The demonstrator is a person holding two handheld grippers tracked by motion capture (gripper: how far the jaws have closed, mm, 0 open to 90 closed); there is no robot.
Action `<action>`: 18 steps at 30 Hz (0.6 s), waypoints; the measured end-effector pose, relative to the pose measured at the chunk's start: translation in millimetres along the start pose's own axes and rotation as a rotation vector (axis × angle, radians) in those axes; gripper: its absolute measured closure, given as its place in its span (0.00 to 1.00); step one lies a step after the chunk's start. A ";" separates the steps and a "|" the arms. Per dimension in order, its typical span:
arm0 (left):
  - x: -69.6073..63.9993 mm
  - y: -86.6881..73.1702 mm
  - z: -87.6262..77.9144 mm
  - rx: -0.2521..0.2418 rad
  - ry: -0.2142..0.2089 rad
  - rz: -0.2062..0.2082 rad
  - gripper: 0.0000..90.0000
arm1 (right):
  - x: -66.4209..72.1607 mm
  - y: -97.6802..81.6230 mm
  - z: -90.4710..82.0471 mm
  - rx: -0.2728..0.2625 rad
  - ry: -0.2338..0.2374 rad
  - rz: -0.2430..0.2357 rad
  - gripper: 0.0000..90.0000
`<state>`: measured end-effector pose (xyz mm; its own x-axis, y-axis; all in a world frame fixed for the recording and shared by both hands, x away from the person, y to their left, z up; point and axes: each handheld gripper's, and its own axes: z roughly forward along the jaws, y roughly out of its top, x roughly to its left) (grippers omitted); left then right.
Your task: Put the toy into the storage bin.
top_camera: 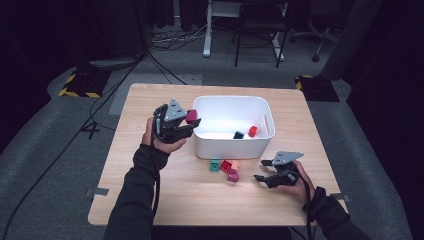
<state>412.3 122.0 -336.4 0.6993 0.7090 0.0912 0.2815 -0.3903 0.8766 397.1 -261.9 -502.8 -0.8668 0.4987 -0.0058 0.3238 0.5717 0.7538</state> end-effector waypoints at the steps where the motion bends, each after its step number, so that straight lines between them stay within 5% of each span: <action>1: -0.9 4.3 3.5 0.001 -0.001 0.005 0.66 | 0.0 0.0 0.0 0.000 0.000 0.000 0.35; 12: -16.9 42.9 40.5 -0.003 -0.043 0.045 0.66 | 0.0 -0.1 -0.1 0.000 0.001 -0.001 0.35; 18: -20.2 54.4 59.9 -0.006 -0.054 0.024 0.66 | -0.2 -0.1 0.0 0.000 0.000 -0.005 0.34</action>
<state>452.8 51.2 -318.9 0.7403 0.6667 0.0867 0.2606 -0.4034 0.8771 397.2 -262.1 -503.0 -0.8683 0.4960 -0.0093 0.3198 0.5740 0.7538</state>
